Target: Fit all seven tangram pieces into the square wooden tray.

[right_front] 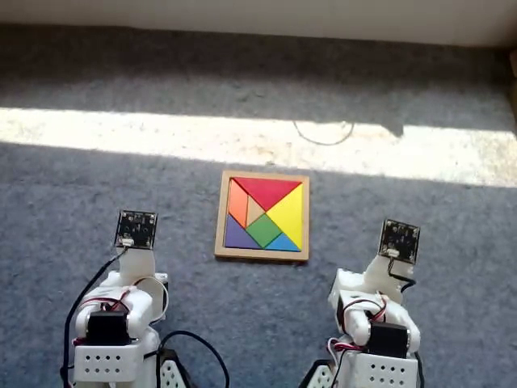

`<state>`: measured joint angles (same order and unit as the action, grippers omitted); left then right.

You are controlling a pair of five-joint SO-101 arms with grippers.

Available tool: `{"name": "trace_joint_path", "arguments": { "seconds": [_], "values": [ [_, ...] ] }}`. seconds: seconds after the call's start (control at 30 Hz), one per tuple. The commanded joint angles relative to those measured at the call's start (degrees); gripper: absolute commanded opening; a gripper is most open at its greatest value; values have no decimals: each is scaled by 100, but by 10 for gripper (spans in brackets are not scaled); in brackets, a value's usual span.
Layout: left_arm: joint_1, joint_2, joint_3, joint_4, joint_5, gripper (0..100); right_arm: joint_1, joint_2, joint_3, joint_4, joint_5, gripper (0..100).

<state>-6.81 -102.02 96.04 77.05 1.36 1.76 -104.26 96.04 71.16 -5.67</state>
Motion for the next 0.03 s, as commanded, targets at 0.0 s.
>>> {"name": "trace_joint_path", "arguments": {
  "seconds": [0.0],
  "values": [
    [-66,-224,110,35,-35,6,-48,-92,585,48,44,5]
  ]
}}
